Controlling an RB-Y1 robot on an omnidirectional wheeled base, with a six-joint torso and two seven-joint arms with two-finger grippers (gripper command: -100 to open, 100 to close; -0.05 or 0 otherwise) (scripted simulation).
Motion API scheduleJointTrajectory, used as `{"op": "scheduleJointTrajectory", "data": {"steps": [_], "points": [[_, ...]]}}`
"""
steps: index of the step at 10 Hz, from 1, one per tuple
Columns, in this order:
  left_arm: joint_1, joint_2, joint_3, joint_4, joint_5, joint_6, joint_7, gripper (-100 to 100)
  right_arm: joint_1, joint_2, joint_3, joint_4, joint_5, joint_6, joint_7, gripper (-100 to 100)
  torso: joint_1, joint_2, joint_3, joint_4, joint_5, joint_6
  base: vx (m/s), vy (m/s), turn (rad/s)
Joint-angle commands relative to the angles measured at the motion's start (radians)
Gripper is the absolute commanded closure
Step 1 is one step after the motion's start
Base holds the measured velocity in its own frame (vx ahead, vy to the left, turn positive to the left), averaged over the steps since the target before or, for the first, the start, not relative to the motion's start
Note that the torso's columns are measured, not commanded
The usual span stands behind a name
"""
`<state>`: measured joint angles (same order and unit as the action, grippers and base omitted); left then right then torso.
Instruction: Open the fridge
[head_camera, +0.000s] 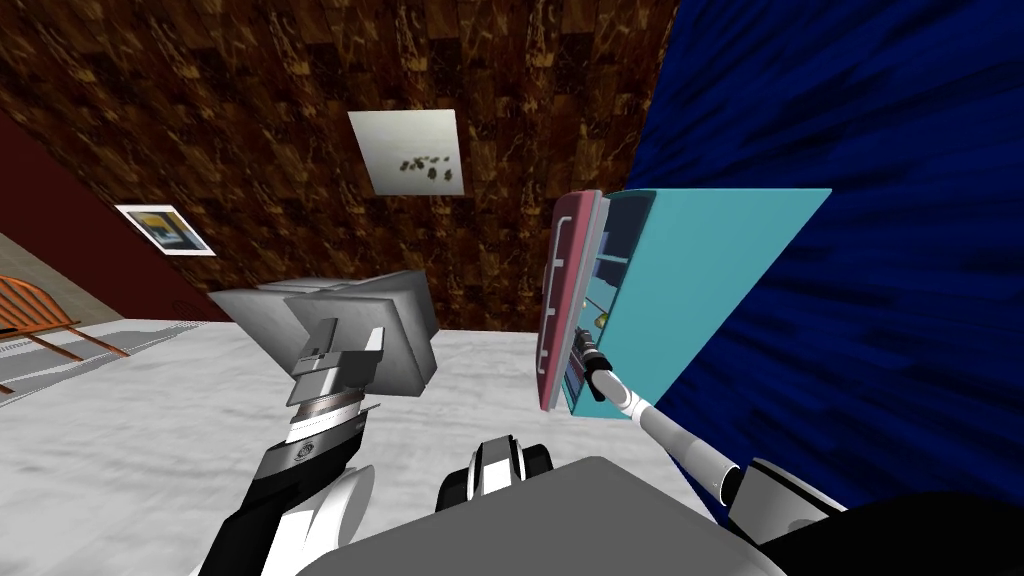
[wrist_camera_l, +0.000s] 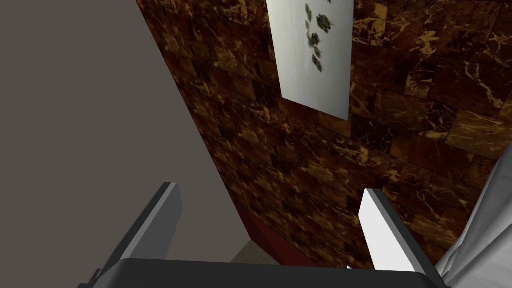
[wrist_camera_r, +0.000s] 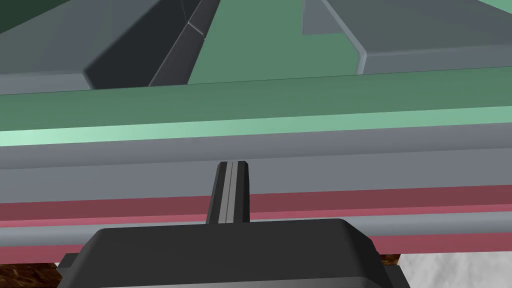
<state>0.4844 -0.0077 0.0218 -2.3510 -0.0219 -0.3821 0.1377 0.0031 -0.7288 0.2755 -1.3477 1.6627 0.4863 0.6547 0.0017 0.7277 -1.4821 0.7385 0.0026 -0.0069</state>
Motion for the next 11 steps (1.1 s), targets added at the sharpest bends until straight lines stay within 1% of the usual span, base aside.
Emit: {"op": "scheduleJointTrajectory", "data": {"steps": [1, 2, 3, 4, 5, 6, 8, 10, 11], "points": [[0.0, 0.0, 0.0, 0.0, 0.0, 0.0, 0.0, 0, -0.019, -0.004, -0.041, 0.038, -0.028, 0.008, 0.021, 100, -0.002, -0.002, -0.001, 0.001, 0.0, 0.0, 0.152, 0.314, -0.067], [0.0, 0.0, 0.0, 0.0, 0.0, 0.0, 0.0, 0, -0.019, -0.004, -0.041, 0.038, -0.028, 0.008, 0.021, 100, -0.005, -0.003, -0.002, 0.001, 0.0, 0.001, 0.115, 0.268, -0.029], [0.0, 0.0, 0.0, 0.0, 0.0, 0.0, 0.0, 0, -0.025, -0.003, -0.058, 0.058, -0.041, 0.011, 0.031, 100, -0.006, 0.0, 0.0, 0.002, 0.0, 0.0, 0.158, 0.276, -0.044], [0.0, 0.0, 0.0, 0.0, 0.0, 0.0, 0.0, 0, -0.025, -0.003, -0.058, 0.058, -0.041, 0.011, 0.031, 100, -0.007, -0.004, -0.001, 0.003, 0.001, -0.001, 0.094, 0.251, -0.024], [0.0, 0.0, 0.0, 0.0, 0.0, 0.0, 0.0, 0, -0.031, -0.003, -0.074, 0.079, -0.053, 0.014, 0.04, 100, -0.008, -0.001, -0.001, 0.003, 0.001, -0.001, 0.062, 0.264, -0.015], [0.0, 0.0, 0.0, 0.0, 0.0, 0.0, 0.0, 0, -0.031, -0.003, -0.074, 0.079, -0.053, 0.014, 0.04, 100, -0.006, 0.0, 0.001, 0.002, 0.0, 0.001, 0.081, 0.229, -0.007], [0.0, 0.0, 0.0, 0.0, 0.0, 0.0, 0.0, 0, -0.042, -0.002, -0.108, 0.119, -0.078, 0.021, 0.059, 100, -0.005, 0.0, 0.0, 0.003, 0.002, 0.001, 0.133, 0.274, -0.063], [0.0, 0.0, 0.0, 0.0, 0.0, 0.0, 0.0, 0, -0.042, -0.002, -0.108, 0.119, -0.078, 0.021, 0.059, 100, -0.001, 0.0, 0.0, 0.002, 0.002, 0.0, 0.109, 0.244, -0.002], [0.0, 0.0, 0.0, 0.0, 0.0, 0.0, 0.0, 0, -0.048, -0.002, -0.124, 0.14, -0.091, 0.024, 0.069, 100, -0.006, 0.007, 0.004, 0.003, 0.001, 0.002, 0.087, 0.229, -0.001]]}}
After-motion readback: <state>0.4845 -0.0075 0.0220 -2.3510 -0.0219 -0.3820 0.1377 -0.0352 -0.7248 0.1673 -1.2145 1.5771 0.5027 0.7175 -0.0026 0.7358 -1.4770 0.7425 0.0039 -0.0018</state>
